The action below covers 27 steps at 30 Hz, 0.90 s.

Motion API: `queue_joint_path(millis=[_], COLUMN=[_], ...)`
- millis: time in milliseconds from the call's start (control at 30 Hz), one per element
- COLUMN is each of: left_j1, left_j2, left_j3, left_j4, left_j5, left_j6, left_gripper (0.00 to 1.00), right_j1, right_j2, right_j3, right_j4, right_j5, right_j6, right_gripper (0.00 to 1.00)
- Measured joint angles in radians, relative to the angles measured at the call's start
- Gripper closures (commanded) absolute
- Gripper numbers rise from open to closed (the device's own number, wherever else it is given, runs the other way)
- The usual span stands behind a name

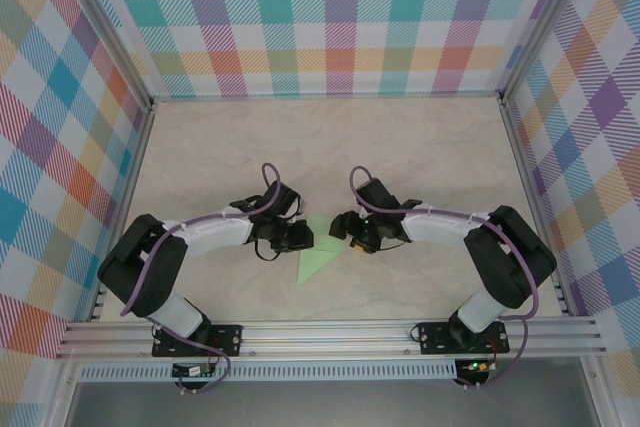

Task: Fold a paper plane with a square sheet of paper (pick it up from the middle)
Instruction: Fourth fold the wing at the center of the table.

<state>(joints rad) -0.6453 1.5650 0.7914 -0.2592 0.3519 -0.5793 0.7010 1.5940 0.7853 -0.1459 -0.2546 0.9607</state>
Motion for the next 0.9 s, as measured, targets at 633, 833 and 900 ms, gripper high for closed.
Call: queue_joint_path(millis=[633,833,900], left_j1=[-0.014,-0.036,-0.036], left_j2=[-0.216,-0.103,-0.058], left_j3=[0.01,-0.004,-0.004], left_j4=[-0.058,-0.055,-0.057], left_j5=[0.074,0.082,0.049], left_j6=[0.013,0.006,0.002], left_gripper=[0.74,0.81,0.83], right_j1=[0.013,0.014,0.016], right_j2=[0.0,0.0,0.0], right_j3=[-0.006,-0.006,-0.006], right_j4=[0.027,0.032,0.034], right_j5=[0.0,0.0,0.0], right_j6=[0.016,0.02,0.023], right_gripper=[0.35,0.35,0.35])
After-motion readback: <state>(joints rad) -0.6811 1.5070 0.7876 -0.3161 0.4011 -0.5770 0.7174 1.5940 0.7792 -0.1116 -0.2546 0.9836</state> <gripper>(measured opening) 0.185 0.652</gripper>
